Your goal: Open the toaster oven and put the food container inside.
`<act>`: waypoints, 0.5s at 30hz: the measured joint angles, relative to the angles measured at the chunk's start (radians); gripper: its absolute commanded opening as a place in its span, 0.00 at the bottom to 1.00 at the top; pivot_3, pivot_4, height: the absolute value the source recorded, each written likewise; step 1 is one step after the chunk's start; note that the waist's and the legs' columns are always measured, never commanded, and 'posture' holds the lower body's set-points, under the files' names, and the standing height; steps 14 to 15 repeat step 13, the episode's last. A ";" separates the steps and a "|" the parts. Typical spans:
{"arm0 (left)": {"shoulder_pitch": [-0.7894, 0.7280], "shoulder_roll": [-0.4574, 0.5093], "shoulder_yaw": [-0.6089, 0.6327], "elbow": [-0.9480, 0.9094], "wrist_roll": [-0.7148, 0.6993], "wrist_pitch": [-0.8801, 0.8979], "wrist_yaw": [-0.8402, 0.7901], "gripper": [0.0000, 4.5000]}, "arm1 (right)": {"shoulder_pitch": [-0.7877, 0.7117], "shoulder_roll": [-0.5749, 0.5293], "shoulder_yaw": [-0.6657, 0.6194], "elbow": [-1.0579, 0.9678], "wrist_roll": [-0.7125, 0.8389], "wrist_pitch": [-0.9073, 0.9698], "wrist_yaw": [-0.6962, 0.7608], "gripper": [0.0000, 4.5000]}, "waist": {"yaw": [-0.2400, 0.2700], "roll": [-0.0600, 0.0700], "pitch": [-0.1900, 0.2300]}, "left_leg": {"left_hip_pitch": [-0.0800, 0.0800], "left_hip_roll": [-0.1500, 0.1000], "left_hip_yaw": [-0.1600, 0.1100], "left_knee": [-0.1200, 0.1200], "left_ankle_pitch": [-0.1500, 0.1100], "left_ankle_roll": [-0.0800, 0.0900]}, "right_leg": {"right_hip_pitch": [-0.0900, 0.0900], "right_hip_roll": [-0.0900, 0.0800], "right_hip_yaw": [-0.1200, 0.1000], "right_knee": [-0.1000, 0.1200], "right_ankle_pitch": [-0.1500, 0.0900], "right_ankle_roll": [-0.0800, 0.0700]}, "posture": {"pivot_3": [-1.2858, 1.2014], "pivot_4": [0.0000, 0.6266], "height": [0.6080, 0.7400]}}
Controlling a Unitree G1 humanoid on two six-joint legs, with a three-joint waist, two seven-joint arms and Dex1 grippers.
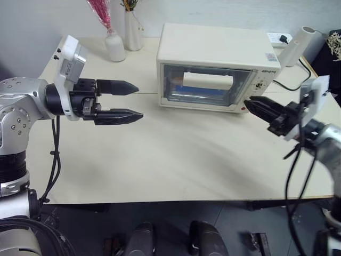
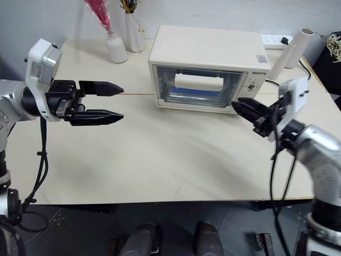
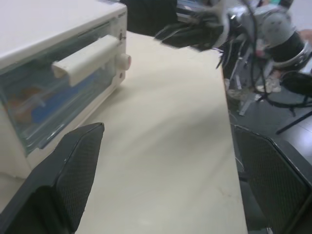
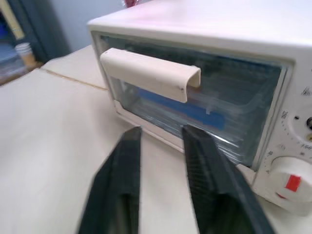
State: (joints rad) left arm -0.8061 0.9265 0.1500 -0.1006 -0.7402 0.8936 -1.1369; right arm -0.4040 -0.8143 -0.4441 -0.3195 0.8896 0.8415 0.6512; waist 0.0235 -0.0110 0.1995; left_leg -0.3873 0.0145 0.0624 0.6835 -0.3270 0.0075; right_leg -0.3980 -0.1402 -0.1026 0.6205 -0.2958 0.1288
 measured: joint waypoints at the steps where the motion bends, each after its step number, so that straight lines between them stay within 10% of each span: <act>1: 0.008 0.007 0.003 0.006 0.004 -0.004 -0.001 1.00 | 0.002 -0.044 -0.017 0.015 0.007 0.006 0.036 0.56 | 0.000 0.000 0.000 | 0.000 0.000 0.000 0.000 0.000 0.000 | 0.000 0.000 0.000 0.000 0.000 0.000 | 0.52 0.24 1.00; 7: 0.033 0.074 0.027 0.044 0.020 -0.031 -0.025 1.00 | 0.076 -0.280 -0.116 0.186 -0.023 0.001 0.265 0.98 | 0.000 0.000 0.000 | 0.000 0.000 0.001 0.000 0.000 0.001 | 0.000 0.000 0.000 -0.001 0.000 0.000 | 0.52 0.24 1.00; 15: 0.035 0.117 0.035 0.081 0.037 -0.069 -0.063 1.00 | 0.135 -0.355 -0.142 0.339 -0.101 -0.076 0.443 0.99 | -0.001 0.000 0.000 | 0.000 0.000 0.002 0.000 0.000 0.000 | 0.000 0.000 0.001 0.000 0.000 0.000 | 0.52 0.24 1.00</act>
